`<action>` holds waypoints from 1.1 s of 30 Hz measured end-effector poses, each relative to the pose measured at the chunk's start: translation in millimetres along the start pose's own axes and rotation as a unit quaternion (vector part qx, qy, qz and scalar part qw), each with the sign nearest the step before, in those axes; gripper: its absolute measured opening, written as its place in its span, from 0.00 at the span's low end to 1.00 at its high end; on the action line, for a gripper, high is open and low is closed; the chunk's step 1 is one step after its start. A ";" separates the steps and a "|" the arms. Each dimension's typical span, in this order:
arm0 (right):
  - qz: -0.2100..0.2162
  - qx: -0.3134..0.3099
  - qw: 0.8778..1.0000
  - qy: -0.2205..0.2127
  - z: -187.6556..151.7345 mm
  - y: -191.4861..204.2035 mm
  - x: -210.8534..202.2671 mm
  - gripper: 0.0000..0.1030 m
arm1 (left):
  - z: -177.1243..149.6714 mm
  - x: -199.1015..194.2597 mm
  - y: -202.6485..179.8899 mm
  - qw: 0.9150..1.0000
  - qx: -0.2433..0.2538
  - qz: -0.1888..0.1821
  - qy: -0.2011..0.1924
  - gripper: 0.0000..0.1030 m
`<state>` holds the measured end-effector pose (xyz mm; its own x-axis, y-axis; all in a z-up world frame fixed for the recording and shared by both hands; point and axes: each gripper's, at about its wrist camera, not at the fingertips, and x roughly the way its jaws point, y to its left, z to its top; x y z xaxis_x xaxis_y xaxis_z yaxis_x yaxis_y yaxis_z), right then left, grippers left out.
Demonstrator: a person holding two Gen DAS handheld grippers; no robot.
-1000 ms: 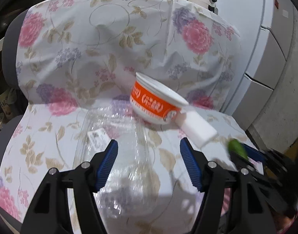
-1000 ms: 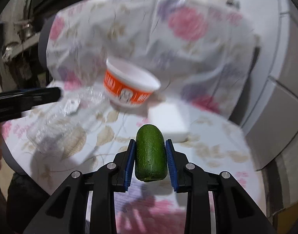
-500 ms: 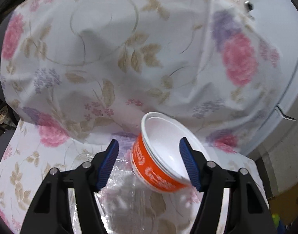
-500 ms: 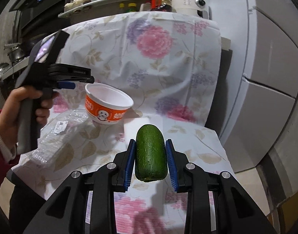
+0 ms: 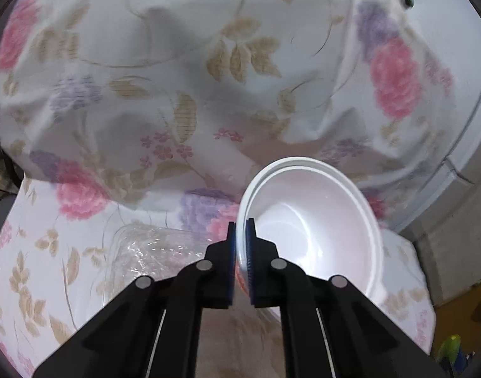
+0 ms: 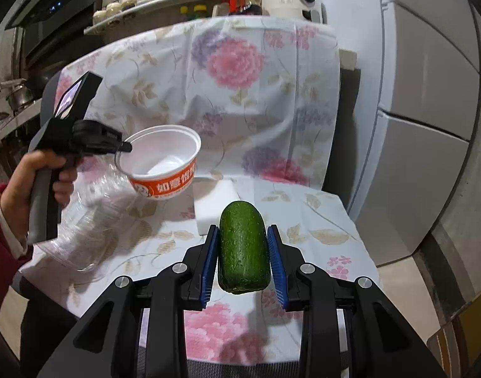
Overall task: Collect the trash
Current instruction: 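Carry cucumber and cup to the bin and open both grippers to drop them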
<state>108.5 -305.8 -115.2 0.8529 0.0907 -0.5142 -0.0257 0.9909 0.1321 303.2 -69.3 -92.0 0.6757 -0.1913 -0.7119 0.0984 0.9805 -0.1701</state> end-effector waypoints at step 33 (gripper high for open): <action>-0.150 0.103 0.983 0.000 -109.1 -87.2 -159.5 0.31 | -236.5 -98.0 -172.1 0.956 0.197 -0.201 0.081 0.03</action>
<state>-82.2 -395.8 -137.1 0.8054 -0.2030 -0.5568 0.3338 0.9317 0.1432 47.2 -230.0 -154.0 0.4067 -0.5302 -0.7439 0.6163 0.7604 -0.2050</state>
